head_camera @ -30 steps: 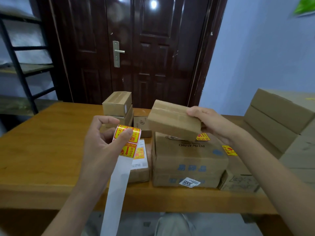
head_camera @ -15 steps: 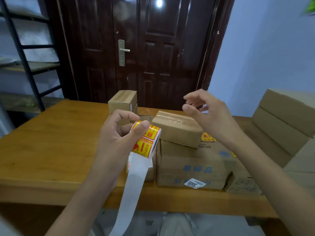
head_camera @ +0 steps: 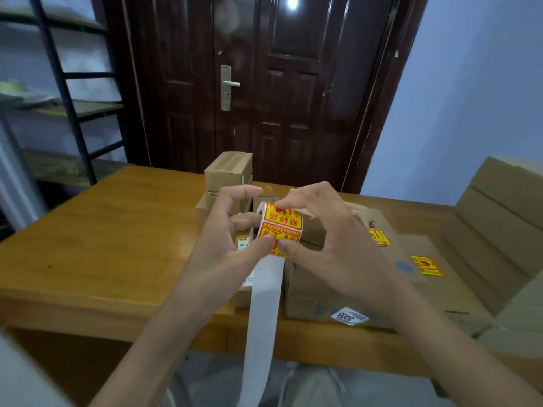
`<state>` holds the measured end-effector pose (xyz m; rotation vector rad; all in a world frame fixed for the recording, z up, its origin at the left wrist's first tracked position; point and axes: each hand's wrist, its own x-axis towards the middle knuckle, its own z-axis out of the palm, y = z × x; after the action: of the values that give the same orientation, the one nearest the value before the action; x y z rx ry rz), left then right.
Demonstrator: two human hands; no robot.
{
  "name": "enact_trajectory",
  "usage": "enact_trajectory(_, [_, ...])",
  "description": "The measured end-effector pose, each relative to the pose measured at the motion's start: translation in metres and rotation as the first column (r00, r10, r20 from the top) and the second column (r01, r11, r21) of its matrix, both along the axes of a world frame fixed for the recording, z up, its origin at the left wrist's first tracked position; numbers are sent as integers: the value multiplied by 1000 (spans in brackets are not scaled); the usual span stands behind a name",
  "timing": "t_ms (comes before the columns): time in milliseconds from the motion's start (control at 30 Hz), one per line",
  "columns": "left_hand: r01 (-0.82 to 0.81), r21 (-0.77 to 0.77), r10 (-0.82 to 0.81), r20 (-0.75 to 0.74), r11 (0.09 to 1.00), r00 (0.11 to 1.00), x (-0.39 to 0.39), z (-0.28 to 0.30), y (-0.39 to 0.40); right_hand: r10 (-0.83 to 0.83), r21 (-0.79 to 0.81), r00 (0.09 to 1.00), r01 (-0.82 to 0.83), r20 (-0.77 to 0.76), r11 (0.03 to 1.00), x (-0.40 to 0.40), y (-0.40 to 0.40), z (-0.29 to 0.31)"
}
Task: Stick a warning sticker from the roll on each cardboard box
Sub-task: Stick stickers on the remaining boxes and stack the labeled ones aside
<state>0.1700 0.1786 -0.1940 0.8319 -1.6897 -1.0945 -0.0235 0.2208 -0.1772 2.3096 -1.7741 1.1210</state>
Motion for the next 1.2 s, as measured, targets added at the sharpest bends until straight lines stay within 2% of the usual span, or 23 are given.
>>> enact_trajectory(133, [0,-78,4,45,997,999,1,-5,-5,-26,1,999,26,-26,1000,1,-5,-2])
enact_trajectory(233, [-25,-137,36,79,990,996,2,-11,-7,-50,-28,999,51,12,998,3,-8,-7])
enact_trajectory(500, [-113,-197,139,125,974,982,6,-18,-8,-82,-129,996,85,22,988,15,-9,-15])
enact_trajectory(800, [-149,-279,204,177,949,963,8,-17,-10,-86,-138,996,85,-4,987,20,-13,-14])
enact_trajectory(933, [-149,-319,220,200,936,955,8,-18,-11,-71,-70,995,75,66,995,21,-13,-12])
enact_trajectory(1100, [-117,-362,226,275,925,935,10,-21,-11,38,101,967,-65,250,993,15,-13,-10])
enact_trajectory(1200, [-111,-386,245,316,916,917,10,-26,-11,38,145,964,-78,262,986,11,-13,-10])
